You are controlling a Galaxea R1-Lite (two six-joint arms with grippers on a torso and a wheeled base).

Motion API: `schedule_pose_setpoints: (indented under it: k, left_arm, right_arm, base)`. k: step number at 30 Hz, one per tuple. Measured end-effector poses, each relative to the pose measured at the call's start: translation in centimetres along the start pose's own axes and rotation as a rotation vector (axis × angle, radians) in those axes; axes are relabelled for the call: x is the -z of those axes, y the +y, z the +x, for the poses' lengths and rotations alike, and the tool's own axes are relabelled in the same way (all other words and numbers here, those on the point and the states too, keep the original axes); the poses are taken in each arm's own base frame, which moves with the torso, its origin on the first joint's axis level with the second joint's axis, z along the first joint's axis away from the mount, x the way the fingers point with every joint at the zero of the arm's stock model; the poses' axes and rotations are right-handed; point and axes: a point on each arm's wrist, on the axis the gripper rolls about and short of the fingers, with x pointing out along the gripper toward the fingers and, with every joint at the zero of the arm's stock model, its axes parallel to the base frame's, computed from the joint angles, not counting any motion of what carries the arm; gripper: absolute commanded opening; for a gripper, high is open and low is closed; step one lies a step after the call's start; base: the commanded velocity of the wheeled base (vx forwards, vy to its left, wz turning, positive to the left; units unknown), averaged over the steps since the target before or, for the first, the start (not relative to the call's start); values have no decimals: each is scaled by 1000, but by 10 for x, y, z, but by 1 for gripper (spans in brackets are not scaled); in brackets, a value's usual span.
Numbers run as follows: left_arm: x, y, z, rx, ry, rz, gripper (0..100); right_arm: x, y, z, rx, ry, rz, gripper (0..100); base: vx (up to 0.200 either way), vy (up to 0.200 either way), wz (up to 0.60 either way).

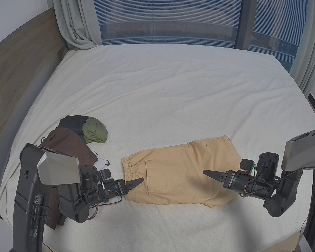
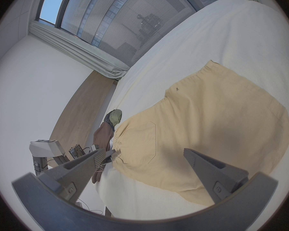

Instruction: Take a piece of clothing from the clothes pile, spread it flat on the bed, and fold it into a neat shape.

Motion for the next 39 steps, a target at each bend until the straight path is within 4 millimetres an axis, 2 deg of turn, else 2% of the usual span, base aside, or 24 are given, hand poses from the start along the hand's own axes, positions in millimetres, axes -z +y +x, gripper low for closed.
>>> schedule_pose_setpoints:
  k: [19, 20, 31, 39]
  left_arm:
    - [0, -3, 12, 30, -10, -23, 100]
    - [0, -2, 12, 30, -9, -23, 0]
    - [4, 2, 13, 22, 0, -30, 0]
    - [-1, 3, 4, 8, -11, -40, 0]
  right_arm:
    - [7, -4, 5, 9, 24, 5, 100]
    - [7, -4, 5, 10, 25, 5, 100]
    - [8, -6, 6, 14, 27, 8, 100]
    - [7, -10, 8, 20, 22, 10, 100]
  base:
    - [0, 0, 0]
    - [0, 0, 0]
    - [0, 0, 0]
    - [0, 0, 0]
